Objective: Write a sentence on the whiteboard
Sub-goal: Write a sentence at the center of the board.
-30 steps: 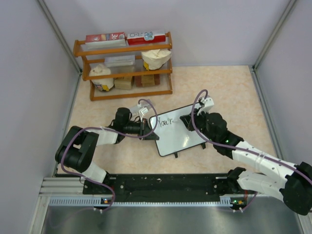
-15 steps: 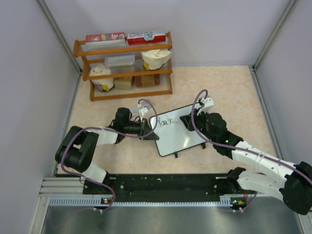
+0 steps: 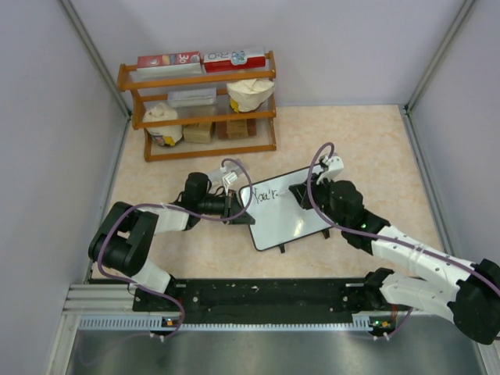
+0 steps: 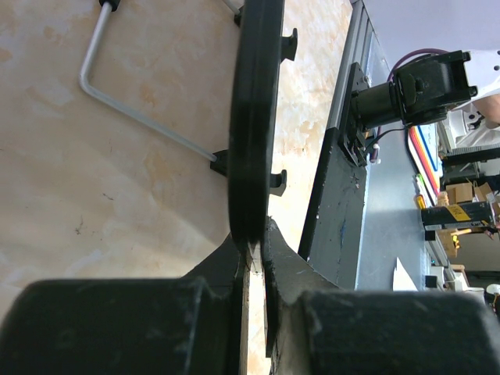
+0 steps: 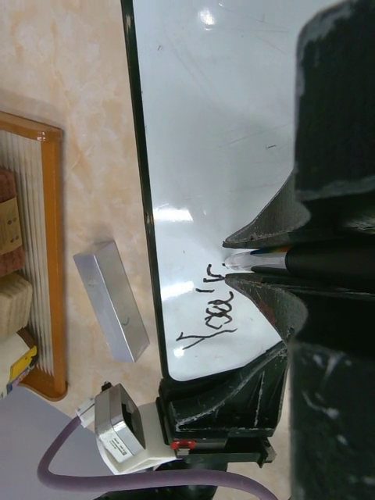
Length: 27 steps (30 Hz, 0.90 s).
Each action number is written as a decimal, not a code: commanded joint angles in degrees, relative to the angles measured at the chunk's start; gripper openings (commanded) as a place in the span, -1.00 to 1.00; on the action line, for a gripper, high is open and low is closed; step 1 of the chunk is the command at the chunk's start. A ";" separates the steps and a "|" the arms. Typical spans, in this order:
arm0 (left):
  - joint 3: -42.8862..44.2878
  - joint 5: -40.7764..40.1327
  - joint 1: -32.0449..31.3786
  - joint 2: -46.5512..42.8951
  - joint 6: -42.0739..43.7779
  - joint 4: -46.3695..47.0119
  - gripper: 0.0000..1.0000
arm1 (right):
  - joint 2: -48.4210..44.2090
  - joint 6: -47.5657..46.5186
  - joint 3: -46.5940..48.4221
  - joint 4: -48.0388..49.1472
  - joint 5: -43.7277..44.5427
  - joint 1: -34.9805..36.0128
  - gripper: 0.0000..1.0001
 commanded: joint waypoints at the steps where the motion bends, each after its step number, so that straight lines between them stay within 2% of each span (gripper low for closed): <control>1: -0.37 0.70 -0.34 0.02 2.12 -0.64 -1.00 | 0.73 -1.17 2.66 -2.01 4.32 -1.66 -1.00; 13: -0.29 0.79 -0.43 0.11 2.21 -0.64 -1.00 | 1.17 -0.47 3.72 -1.57 3.79 -2.36 -1.00; 27: -0.29 0.79 -0.34 0.11 2.21 -0.64 -1.00 | 2.14 -0.47 3.02 0.62 -1.83 -2.36 -1.00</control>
